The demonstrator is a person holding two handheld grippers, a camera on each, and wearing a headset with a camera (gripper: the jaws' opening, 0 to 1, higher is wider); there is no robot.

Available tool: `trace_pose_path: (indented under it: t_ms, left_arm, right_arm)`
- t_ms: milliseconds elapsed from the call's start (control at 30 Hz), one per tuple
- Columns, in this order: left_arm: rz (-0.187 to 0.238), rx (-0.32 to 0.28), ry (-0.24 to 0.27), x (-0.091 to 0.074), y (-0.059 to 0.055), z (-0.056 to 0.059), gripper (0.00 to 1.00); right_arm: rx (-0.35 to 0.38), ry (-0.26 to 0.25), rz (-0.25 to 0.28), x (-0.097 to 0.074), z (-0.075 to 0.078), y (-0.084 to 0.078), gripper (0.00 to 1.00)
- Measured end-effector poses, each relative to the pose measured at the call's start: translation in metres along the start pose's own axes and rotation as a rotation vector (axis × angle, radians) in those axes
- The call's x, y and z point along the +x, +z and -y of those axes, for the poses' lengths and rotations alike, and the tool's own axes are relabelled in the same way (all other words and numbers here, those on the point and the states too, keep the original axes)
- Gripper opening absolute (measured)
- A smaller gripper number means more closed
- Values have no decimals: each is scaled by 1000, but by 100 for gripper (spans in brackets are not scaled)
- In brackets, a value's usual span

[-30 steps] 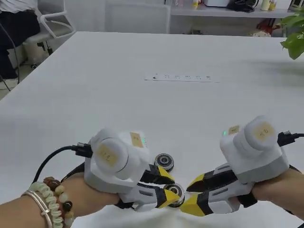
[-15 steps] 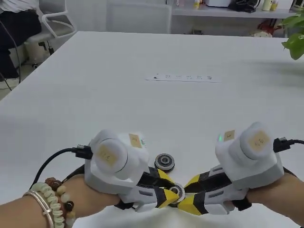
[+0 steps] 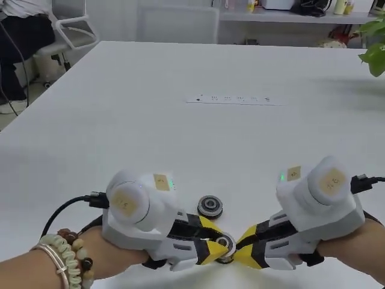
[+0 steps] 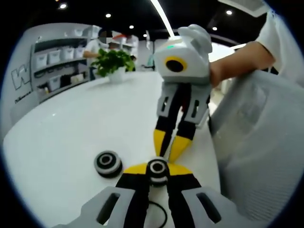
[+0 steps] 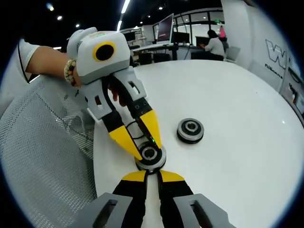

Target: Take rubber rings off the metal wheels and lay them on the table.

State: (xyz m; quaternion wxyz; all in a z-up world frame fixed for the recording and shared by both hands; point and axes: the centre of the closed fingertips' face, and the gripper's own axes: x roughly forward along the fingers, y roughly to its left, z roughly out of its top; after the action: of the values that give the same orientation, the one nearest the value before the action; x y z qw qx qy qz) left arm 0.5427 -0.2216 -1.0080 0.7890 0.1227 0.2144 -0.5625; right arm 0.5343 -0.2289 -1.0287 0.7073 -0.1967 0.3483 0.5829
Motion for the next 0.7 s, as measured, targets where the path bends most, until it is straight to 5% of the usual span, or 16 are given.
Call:
trace_pose_path:
  t_ms: [333, 567, 700]
  left_arm:
    - [13, -3, 2, 0, 2, 0, 14]
    - [12, -4, 3, 0, 2, -1, 14]
    - [12, -4, 2, 0, 2, -1, 14]
  right_arm:
    - [29, -13, 6, 0, 4, -1, 0]
    - [218, -8, 3, -2, 8, -2, 0]
    - [257, -3, 10, -3, 9, -1, 0]
